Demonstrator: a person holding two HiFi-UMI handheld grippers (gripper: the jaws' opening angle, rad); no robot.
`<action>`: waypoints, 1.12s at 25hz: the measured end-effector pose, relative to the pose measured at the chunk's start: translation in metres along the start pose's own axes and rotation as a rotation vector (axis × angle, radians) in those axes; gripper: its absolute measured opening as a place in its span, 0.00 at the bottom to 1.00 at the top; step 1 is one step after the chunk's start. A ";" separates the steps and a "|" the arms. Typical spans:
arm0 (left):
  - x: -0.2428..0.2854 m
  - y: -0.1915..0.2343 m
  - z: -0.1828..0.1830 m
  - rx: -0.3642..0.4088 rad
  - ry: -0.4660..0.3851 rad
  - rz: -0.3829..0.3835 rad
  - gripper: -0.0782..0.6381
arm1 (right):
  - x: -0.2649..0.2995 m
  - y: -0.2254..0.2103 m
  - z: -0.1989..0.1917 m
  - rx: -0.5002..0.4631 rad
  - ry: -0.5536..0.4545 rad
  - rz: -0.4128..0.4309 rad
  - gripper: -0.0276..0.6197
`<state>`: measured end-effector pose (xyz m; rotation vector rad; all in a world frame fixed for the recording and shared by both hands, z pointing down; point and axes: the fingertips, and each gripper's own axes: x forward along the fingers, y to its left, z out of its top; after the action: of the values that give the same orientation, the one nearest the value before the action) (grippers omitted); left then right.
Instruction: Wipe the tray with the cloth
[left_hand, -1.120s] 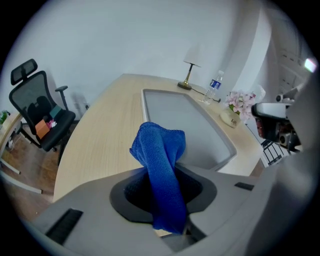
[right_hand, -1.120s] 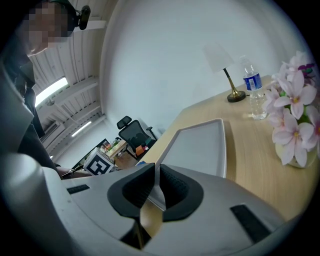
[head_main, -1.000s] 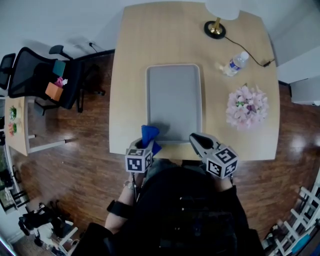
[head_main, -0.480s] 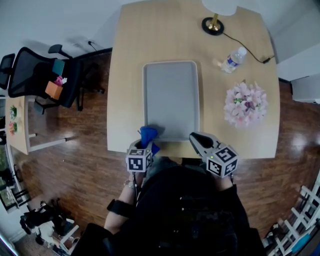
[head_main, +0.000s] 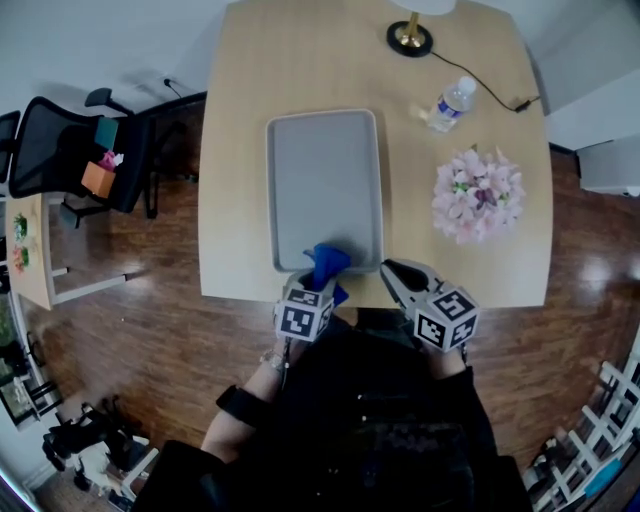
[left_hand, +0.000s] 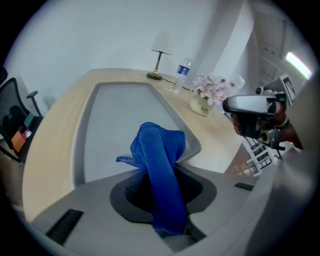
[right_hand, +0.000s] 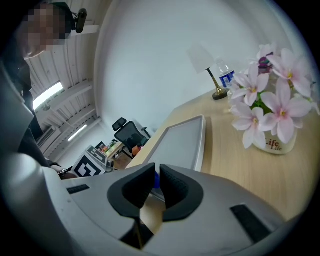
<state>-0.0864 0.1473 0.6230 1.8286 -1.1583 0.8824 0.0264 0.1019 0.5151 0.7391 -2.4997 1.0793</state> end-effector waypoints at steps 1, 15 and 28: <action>0.006 -0.014 0.005 0.023 0.003 -0.026 0.27 | -0.004 -0.002 0.000 0.003 -0.004 -0.005 0.10; 0.067 -0.102 0.048 0.196 0.058 -0.170 0.27 | -0.063 -0.044 -0.006 0.057 -0.073 -0.120 0.10; 0.007 -0.011 0.115 0.114 -0.084 -0.110 0.27 | -0.021 -0.034 0.028 0.029 -0.099 -0.078 0.10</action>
<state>-0.0576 0.0464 0.5741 2.0189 -1.0661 0.8301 0.0611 0.0685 0.5067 0.9112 -2.5186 1.0790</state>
